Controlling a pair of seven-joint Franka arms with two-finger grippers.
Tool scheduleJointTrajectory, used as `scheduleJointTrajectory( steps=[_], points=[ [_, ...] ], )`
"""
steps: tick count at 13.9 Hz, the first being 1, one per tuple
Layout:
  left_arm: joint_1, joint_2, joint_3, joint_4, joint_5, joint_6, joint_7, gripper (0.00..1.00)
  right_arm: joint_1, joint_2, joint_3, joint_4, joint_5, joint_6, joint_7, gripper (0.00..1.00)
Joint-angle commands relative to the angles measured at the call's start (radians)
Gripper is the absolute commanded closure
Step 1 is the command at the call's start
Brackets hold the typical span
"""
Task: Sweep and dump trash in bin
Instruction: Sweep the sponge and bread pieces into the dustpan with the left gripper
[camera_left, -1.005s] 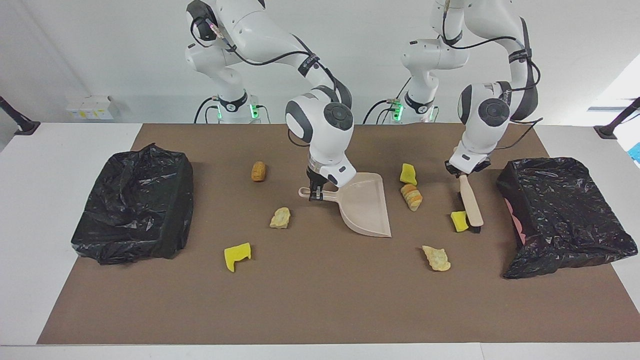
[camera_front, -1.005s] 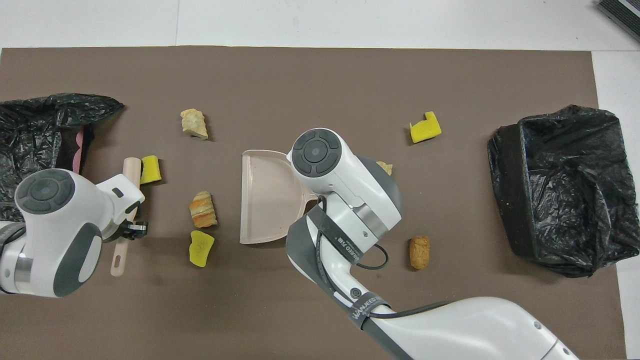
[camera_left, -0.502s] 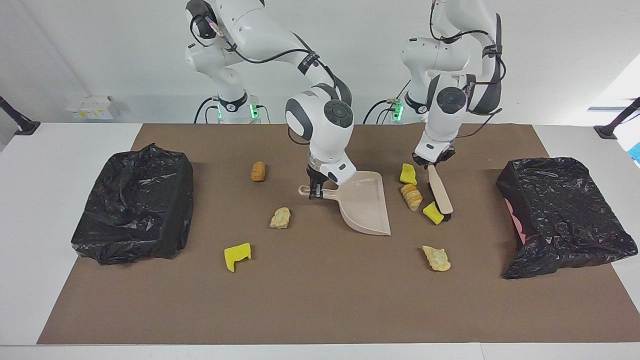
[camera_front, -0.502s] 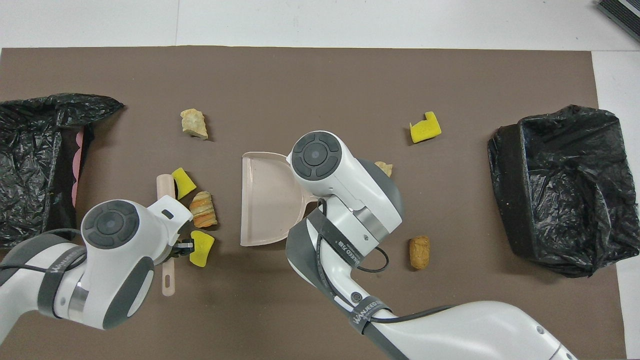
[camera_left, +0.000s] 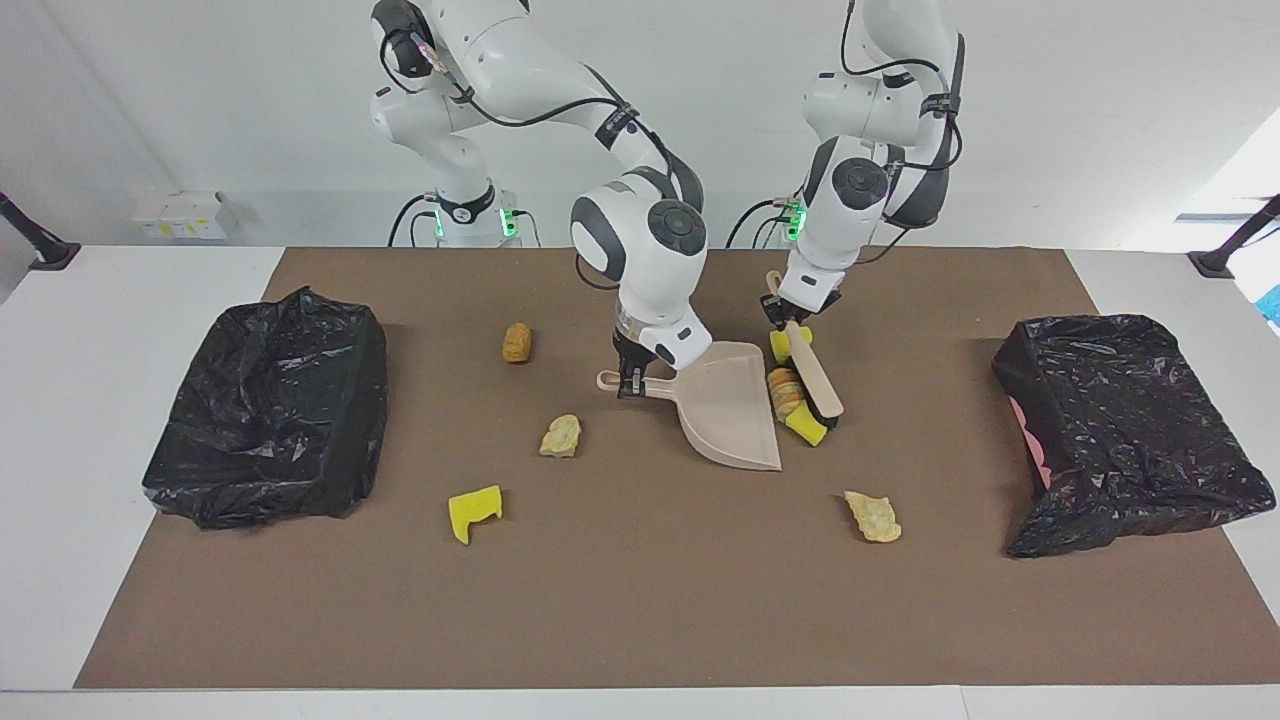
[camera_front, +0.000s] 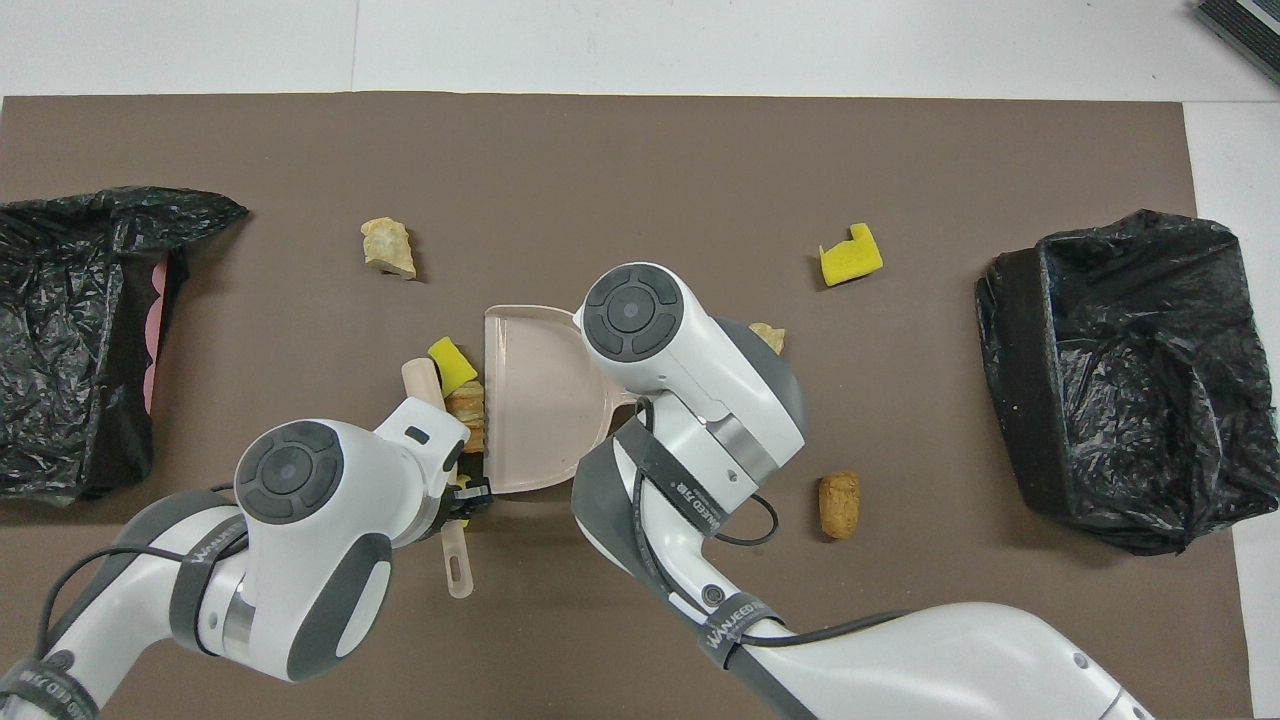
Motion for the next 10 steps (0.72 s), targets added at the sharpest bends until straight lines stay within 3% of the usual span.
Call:
scheduleJointTrajectory(
  steps=[1,4,8,10],
  points=[
    [-0.064,0.103,0.011,0.113,-0.069,0.03,0.005,1.0,-0.012,-0.029,0.013,-0.033,0.001,0.004,0.009,1.0],
    [-0.124,0.137,0.014,0.219,-0.085,-0.007,0.005,1.0,-0.012,-0.027,0.011,-0.03,0.0,-0.001,0.009,1.0],
    [-0.069,0.128,0.025,0.29,-0.063,-0.109,0.003,1.0,-0.014,-0.027,0.011,-0.024,-0.002,-0.015,0.009,1.0],
    [-0.013,0.143,0.023,0.334,0.027,-0.145,0.009,1.0,-0.014,-0.027,0.01,-0.024,-0.003,-0.015,0.009,1.0]
  ],
)
